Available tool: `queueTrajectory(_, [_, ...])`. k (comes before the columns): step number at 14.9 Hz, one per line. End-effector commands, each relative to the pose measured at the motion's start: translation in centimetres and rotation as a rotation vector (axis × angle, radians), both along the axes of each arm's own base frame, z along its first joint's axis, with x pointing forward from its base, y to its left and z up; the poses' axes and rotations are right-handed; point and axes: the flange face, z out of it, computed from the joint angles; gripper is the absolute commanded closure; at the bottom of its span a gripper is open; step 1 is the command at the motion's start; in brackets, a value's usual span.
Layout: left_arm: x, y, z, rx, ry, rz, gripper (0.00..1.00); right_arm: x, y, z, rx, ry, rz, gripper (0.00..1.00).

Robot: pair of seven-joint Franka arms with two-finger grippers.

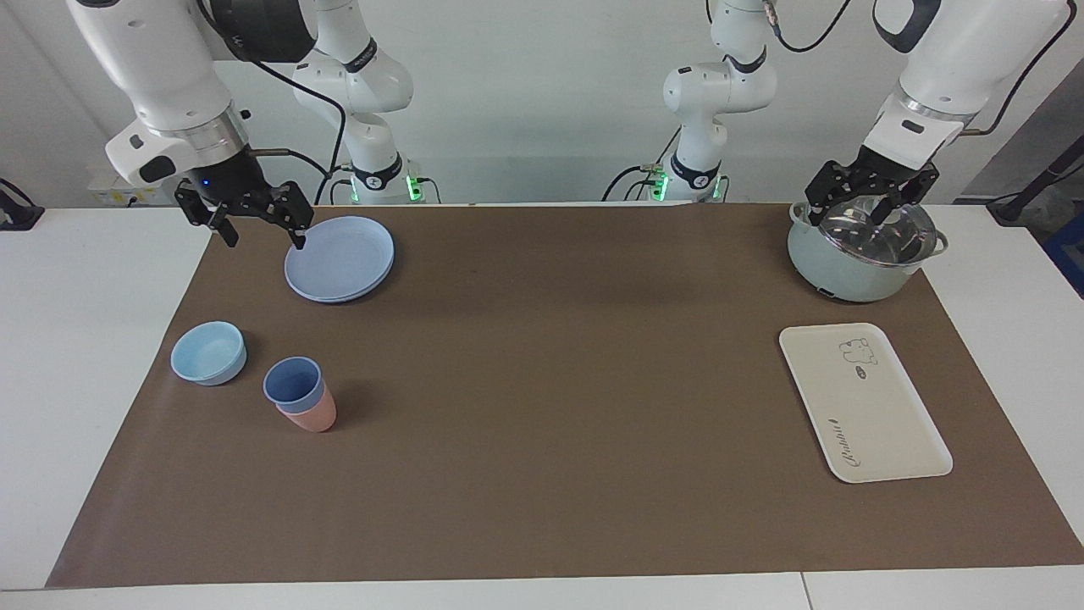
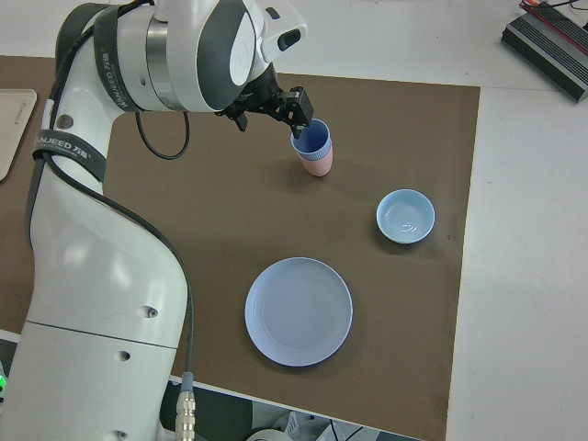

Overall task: Place cup on tray
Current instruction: 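Raise the right gripper from beside the light-blue bowl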

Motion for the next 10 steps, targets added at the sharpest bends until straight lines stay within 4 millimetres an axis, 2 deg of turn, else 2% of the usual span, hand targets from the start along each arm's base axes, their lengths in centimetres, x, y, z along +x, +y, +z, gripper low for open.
queueTrajectory(1, [-0.4, 0.3, 0.0, 0.017, 0.006, 0.006, 0.00, -0.1, 0.2, 0.0, 0.008, 0.015, 0.024, 0.00])
queueTrajectory(4, [-0.4, 0.3, 0.0, 0.017, 0.006, 0.006, 0.00, 0.0, 0.2, 0.0, 0.008, 0.012, 0.022, 0.00])
queueTrajectory(7, [-0.4, 0.3, 0.0, 0.017, 0.006, 0.006, 0.00, 0.5, -0.9, 0.1, 0.010, -0.017, -0.016, 0.01])
queueTrajectory(10, [-0.4, 0.3, 0.0, 0.017, 0.006, 0.006, 0.00, 1.5, -2.4, -0.8, 0.015, -0.031, -0.259, 0.02])
